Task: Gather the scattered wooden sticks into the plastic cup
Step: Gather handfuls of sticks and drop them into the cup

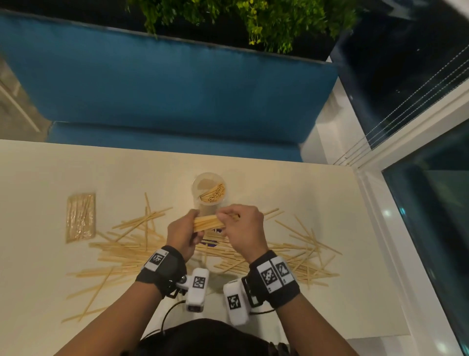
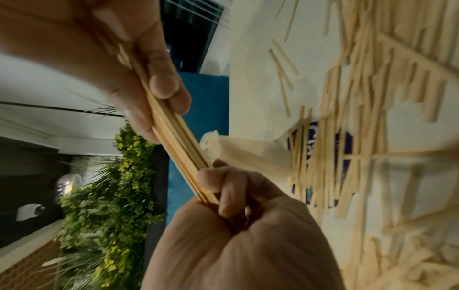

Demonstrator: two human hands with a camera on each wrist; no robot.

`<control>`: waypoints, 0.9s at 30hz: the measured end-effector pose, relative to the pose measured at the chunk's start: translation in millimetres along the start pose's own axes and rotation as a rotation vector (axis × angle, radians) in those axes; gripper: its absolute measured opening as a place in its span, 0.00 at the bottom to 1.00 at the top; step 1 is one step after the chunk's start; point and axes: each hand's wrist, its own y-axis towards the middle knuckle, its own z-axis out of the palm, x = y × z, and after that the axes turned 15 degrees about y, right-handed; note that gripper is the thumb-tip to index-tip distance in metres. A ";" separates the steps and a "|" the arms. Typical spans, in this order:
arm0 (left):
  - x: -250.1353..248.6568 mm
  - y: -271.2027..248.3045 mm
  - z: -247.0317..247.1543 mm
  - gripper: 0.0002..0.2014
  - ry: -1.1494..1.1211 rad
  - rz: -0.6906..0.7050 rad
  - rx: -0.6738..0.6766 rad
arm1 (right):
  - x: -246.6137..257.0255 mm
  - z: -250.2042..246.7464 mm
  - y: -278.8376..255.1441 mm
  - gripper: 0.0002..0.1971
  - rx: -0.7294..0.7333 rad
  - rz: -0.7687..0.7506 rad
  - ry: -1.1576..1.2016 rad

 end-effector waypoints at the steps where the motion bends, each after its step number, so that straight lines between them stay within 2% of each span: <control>1: -7.4 1.1 -6.2 0.10 -0.043 0.024 0.020 | 7.9 0.2 5.0 0.06 0.008 0.019 0.045; 4: -30.9 8.6 -23.2 0.15 -0.158 0.074 0.076 | 27.6 -6.7 25.4 0.06 -0.003 0.001 0.129; 6: -44.1 16.9 -32.2 0.18 -0.139 0.090 0.043 | 33.8 -13.7 42.0 0.06 -0.058 -0.028 0.166; 8: -52.0 25.8 -37.9 0.14 0.044 0.152 -0.029 | 34.5 -19.4 58.6 0.07 -0.131 -0.046 0.154; 9: -52.9 32.6 -39.8 0.11 0.206 0.205 -0.067 | 33.7 -20.5 66.4 0.07 -0.169 -0.059 0.126; 10: -53.3 37.8 -41.0 0.13 0.392 0.259 -0.095 | 33.2 -20.7 73.2 0.07 -0.200 -0.075 0.088; 11: -51.4 43.2 -41.9 0.19 0.592 0.314 -0.087 | 31.8 -19.2 79.5 0.07 -0.221 -0.091 0.047; 13: -48.0 50.8 -41.3 0.37 0.901 0.416 0.010 | 28.6 -10.0 89.4 0.07 -0.235 -0.098 -0.034; 14: -46.2 53.0 -39.7 0.45 0.994 0.485 0.069 | 26.4 -2.6 93.2 0.07 -0.226 -0.094 -0.082; 15: -47.0 52.1 -36.6 0.49 1.034 0.555 0.121 | 23.3 5.2 96.5 0.07 -0.215 -0.104 -0.131; 17: -47.3 51.9 -28.8 0.46 1.000 0.695 0.187 | 15.8 23.7 101.9 0.07 -0.180 -0.142 -0.247; 19: -46.8 51.0 -22.5 0.39 0.926 0.780 0.166 | 3.8 43.6 105.1 0.07 -0.057 -0.198 -0.441; 21: -44.7 51.0 -20.1 0.35 0.895 0.819 0.125 | -8.5 61.6 102.6 0.16 0.168 -0.211 -0.725; 22: -44.4 50.5 -19.1 0.34 0.869 0.835 0.115 | -15.6 65.7 100.8 0.21 0.228 -0.232 -0.839; 23: -42.9 52.4 -19.3 0.34 0.868 0.825 0.114 | -17.9 67.3 96.7 0.22 0.233 -0.270 -0.912; 25: -42.2 54.1 -21.1 0.31 0.864 0.839 0.113 | -17.4 66.6 85.6 0.18 0.114 -0.365 -0.945; 27: -44.7 53.5 -21.7 0.29 0.842 0.843 0.122 | -25.7 67.4 71.9 0.18 -0.030 -0.455 -0.847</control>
